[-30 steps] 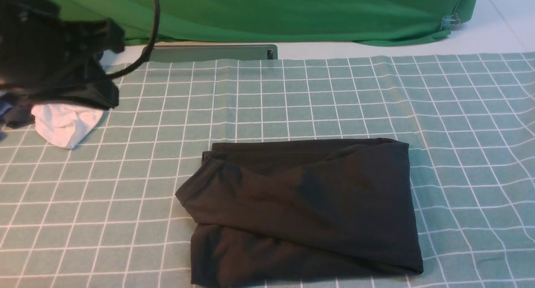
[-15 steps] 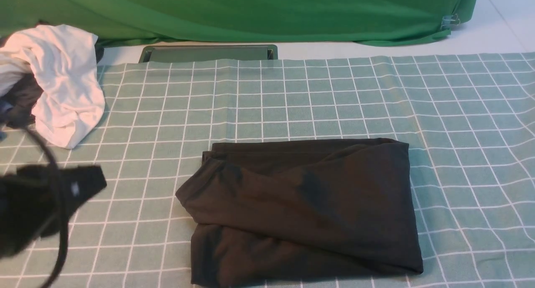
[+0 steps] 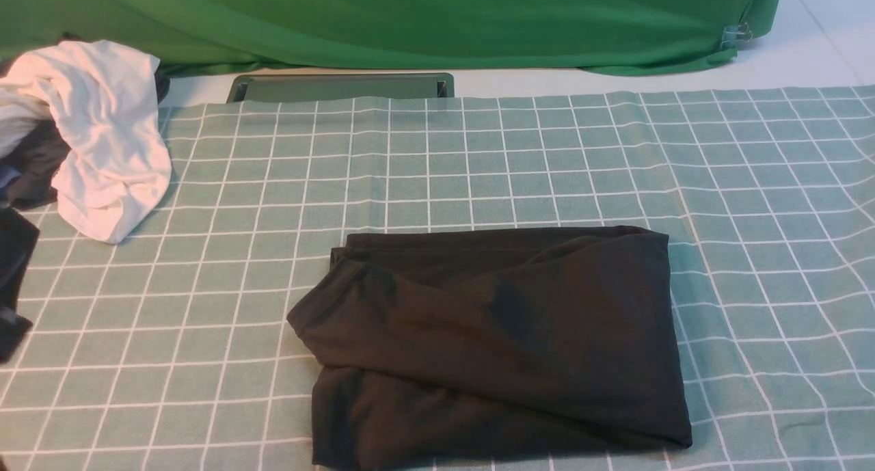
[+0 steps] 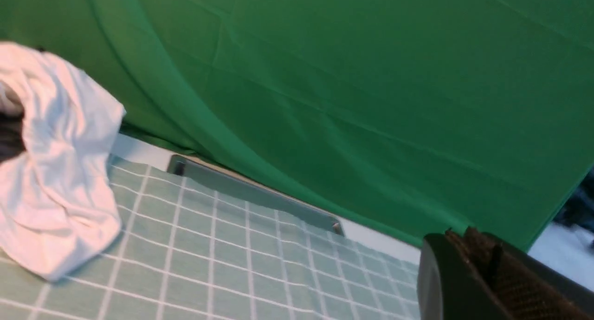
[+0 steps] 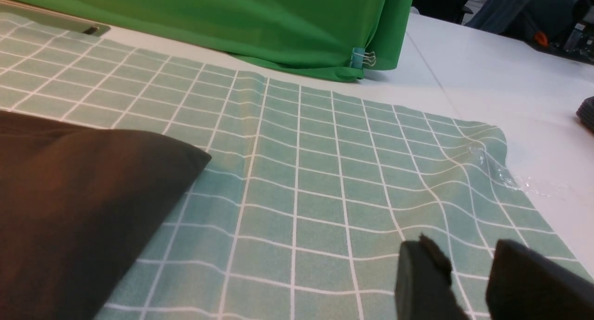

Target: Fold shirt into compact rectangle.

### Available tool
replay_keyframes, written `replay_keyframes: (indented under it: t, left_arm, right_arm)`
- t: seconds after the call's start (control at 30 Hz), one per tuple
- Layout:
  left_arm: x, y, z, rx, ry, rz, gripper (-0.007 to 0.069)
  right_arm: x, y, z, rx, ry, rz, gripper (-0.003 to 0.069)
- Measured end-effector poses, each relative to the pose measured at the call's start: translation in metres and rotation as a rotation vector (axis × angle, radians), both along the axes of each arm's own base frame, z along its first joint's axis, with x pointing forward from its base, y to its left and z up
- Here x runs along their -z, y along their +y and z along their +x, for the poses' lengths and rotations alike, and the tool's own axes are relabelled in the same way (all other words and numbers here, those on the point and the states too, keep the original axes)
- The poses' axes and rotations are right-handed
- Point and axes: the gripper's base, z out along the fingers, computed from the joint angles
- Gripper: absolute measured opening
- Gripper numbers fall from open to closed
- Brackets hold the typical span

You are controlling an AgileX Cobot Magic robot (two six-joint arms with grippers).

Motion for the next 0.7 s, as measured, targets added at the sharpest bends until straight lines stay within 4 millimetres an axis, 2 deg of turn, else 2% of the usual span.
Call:
replay_keyframes:
  t: [0.13, 0.47, 0.6, 0.7]
  left_arm:
    - [0.004, -0.001, 0.0, 0.007, 0.011, 0.107, 0.0017]
    - [0.011, -0.002, 0.0, 0.027, 0.071, 0.208, 0.0017]
    - [0.019, -0.003, -0.002, 0.038, 0.126, 0.207, 0.0017]
    - [0.036, 0.001, -0.009, 0.004, 0.131, 0.182, 0.0017]
  right_arm:
    - [0.0, 0.0, 0.0, 0.0, 0.0, 0.0, 0.0238]
    - [0.0, 0.0, 0.0, 0.0, 0.0, 0.0, 0.0238]
    - [0.0, 0.0, 0.0, 0.0, 0.0, 0.0, 0.0238]
    - [0.0, 0.0, 0.0, 0.0, 0.0, 0.0, 0.0238]
